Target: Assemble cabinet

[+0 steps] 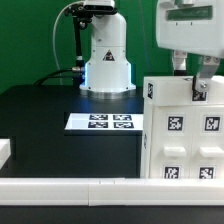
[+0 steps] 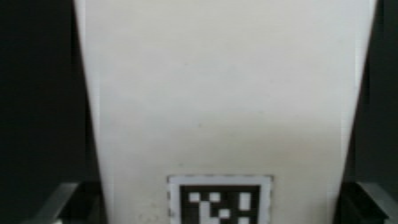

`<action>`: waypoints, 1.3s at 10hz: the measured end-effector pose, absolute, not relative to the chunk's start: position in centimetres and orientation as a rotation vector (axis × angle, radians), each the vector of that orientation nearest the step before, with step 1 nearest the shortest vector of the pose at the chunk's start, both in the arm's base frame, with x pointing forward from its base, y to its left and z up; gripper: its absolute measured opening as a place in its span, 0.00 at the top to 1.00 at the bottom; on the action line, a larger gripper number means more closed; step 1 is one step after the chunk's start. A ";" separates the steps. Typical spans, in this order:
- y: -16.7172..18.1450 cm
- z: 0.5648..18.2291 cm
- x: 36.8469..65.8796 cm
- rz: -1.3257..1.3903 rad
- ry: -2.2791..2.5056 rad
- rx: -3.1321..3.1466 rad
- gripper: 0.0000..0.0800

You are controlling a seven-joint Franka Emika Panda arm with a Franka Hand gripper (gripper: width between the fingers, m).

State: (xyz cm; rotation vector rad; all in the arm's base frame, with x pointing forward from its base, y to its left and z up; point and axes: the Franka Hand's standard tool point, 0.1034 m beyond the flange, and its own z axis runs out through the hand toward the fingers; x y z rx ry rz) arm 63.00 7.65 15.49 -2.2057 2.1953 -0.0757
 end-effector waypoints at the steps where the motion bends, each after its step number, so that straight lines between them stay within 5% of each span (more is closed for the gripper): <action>1: 7.7 15.5 63.0 -0.056 2.331 -2.046 0.31; 4: 7.8 15.4 62.9 -0.051 2.339 -2.038 0.31; 5: 8.1 15.4 62.9 -0.051 2.326 -2.053 0.06; 9: 9.4 20.0 63.6 -0.081 2.158 -2.132 0.00; 13: 9.4 19.9 63.6 -0.082 2.152 -2.137 0.00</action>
Offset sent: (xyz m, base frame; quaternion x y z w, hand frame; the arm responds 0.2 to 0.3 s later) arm 0.0000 0.0000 0.0000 0.0000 0.0000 0.0000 1.0000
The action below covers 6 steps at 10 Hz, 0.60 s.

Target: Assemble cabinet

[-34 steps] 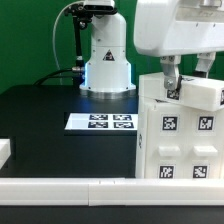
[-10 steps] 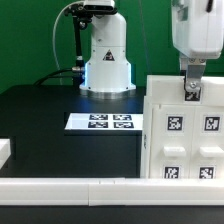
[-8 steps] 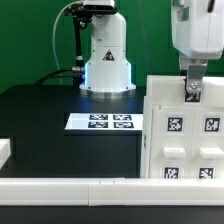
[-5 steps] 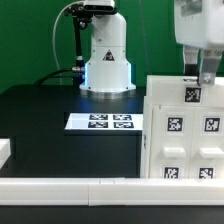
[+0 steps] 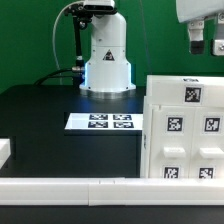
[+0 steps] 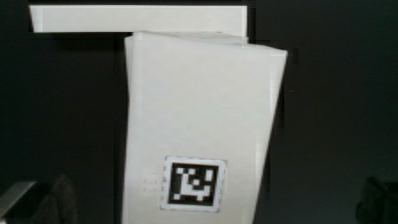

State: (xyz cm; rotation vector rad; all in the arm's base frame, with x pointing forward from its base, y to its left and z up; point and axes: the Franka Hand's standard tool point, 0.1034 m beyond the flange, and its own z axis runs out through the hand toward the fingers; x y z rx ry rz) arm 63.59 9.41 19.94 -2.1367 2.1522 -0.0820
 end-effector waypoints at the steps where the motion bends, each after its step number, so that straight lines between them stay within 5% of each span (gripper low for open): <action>1: 9.4 19.9 63.6 -0.082 2.152 -2.138 0.00; 6: 9.4 19.7 63.5 -0.081 2.147 -2.146 0.00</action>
Offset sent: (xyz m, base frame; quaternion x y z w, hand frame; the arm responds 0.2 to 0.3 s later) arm 0.0000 0.0000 0.0000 0.0000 0.0000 0.0000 1.0000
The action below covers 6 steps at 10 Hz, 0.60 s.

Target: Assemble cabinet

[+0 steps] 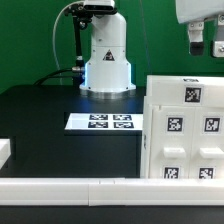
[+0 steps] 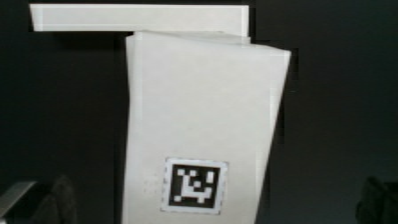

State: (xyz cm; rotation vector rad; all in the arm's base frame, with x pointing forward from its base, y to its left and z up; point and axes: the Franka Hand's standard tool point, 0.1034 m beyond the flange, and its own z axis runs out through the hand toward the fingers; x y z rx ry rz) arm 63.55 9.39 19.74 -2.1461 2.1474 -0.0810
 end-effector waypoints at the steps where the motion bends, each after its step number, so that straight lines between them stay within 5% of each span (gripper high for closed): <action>1: 9.4 19.7 63.5 -0.081 2.145 -2.149 0.00; 6: 10.7 19.3 64.1 -0.233 1.549 -2.570 0.00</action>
Offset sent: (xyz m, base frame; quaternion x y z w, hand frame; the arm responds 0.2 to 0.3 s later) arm 0.0056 0.0066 0.0011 0.0732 0.0290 -0.2142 0.9736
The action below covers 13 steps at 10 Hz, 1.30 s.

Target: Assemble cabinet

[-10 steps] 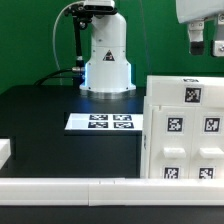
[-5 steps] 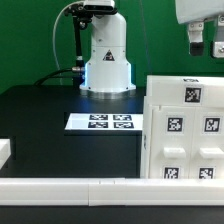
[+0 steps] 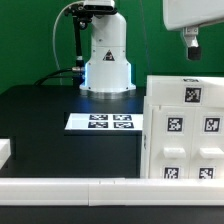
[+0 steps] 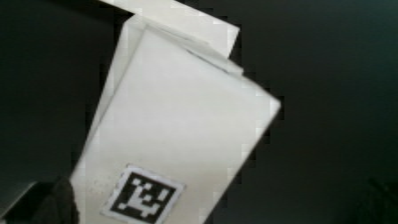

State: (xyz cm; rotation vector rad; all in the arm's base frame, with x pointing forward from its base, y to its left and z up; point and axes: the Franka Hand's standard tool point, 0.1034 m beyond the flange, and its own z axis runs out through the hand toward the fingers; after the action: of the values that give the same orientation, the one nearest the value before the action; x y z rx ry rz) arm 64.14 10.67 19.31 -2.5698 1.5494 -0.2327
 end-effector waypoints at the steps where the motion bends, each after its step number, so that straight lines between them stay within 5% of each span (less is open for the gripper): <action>1: 10.6 19.3 64.2 -0.239 1.475 -2.618 0.00; 13: 7.8 19.2 65.3 -0.256 -0.420 -3.105 0.00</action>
Offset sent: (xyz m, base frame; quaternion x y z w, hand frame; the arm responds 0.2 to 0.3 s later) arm 0.0000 0.0000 0.0000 0.0000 0.0000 -0.1296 0.9916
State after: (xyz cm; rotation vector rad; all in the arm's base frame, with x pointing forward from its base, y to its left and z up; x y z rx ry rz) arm 65.33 7.77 19.25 -3.1051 -0.4195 -0.2561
